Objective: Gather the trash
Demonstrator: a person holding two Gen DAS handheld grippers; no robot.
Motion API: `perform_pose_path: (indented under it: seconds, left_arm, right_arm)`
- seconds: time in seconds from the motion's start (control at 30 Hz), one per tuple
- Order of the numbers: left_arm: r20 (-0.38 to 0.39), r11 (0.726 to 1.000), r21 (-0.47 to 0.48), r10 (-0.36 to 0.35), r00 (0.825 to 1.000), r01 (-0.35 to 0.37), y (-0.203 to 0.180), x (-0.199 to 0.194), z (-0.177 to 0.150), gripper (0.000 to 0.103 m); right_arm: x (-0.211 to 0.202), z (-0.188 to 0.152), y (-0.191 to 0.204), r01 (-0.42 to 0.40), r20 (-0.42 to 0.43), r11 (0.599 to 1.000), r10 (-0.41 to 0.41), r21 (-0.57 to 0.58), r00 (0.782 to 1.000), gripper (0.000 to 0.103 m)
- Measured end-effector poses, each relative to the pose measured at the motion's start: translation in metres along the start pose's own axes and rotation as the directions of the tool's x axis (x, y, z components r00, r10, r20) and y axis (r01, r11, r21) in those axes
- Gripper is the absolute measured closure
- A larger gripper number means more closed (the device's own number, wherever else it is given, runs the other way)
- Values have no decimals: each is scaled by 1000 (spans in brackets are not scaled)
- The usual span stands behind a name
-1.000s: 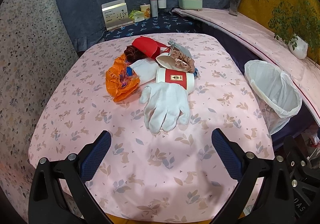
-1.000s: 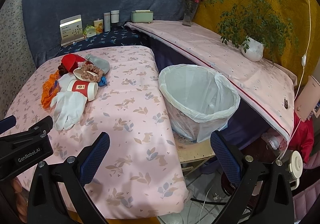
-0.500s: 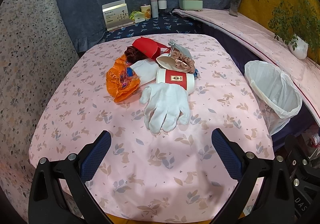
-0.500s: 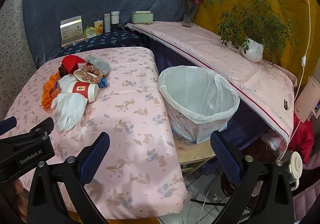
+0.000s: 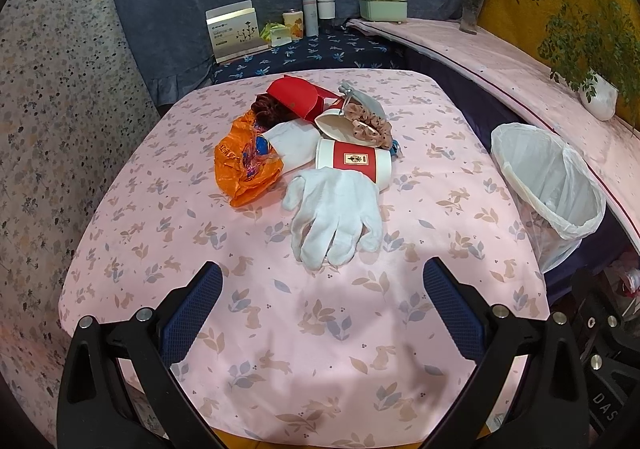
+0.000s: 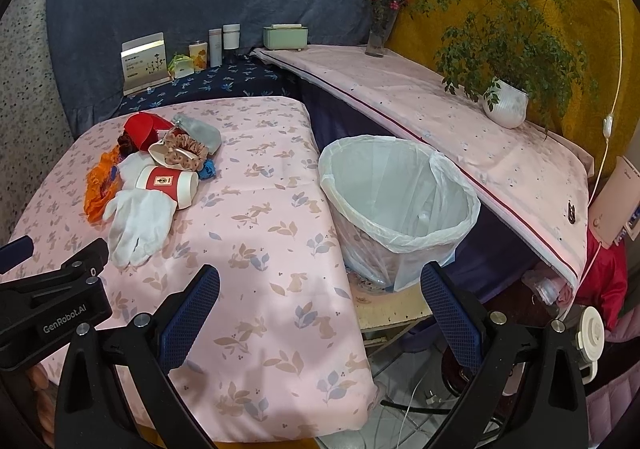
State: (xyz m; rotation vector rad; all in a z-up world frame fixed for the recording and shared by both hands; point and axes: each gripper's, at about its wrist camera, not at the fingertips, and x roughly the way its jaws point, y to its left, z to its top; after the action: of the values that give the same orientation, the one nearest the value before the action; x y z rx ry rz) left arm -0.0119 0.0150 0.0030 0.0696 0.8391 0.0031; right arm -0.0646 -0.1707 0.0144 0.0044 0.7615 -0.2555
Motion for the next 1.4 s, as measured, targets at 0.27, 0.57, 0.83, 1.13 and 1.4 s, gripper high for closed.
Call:
perform_pose_path:
  seconds: [0.27,0.57,0.83,1.13,1.4]
  left_arm:
    - [3,1000,3,0,1000,0,1,2,1,7]
    - [8,1000,7,1,1000,-1,-1,0,0,7]
    - [9,1000,12,0,1000,0,-3,-1,-2,7]
    - [16,1000,23,-9,1000,9,-6,-2,-4,7]
    - [23,1000,17,-21,1000,20,-7,-1,-4,7]
  right_arm:
    - [0,1,0,0,0,1000,0,-1,1000,7]
    - [-2,1,-3,4,8,1000,-4,11,1000,7]
    - [-2,0,-4,4,7,1000,-4,12,1000,7]
    - [0,-3,-7,4,5,1000,-4,18,1000,7]
    - [3,-4,-9,10,0,1000,-10,25,1000,7]
